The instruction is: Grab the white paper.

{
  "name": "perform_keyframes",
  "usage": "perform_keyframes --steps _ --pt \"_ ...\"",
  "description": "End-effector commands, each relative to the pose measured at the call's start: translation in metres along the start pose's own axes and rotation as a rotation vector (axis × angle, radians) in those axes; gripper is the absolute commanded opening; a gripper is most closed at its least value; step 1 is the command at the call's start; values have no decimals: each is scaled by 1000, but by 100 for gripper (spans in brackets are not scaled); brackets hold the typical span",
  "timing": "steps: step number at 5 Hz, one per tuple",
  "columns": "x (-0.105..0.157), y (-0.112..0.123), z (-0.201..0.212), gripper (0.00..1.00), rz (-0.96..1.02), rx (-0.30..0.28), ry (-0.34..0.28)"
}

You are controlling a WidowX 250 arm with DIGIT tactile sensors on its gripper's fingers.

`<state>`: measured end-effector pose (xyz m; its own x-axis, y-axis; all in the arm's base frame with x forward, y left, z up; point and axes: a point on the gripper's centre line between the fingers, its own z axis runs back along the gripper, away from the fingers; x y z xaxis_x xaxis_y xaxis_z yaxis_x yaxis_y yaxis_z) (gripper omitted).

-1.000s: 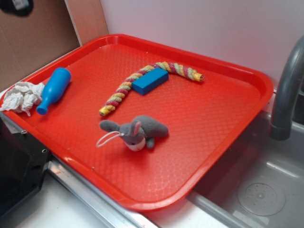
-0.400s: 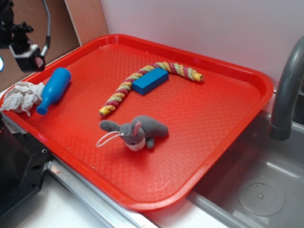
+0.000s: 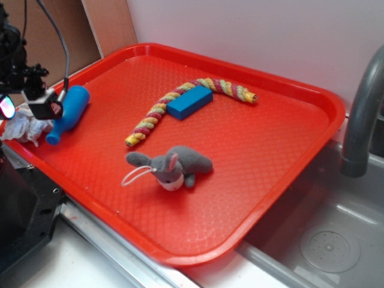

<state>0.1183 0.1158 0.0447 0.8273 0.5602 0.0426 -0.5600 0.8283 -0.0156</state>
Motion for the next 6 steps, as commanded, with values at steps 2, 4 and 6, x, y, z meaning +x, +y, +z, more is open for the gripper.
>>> perform_keyframes --steps 2,4,6 --pt "4 0 -30 100 -119 51 80" --pt "4 -22 -38 100 -213 99 85" --pt "-34 -3 -33 0 -215 78 82"
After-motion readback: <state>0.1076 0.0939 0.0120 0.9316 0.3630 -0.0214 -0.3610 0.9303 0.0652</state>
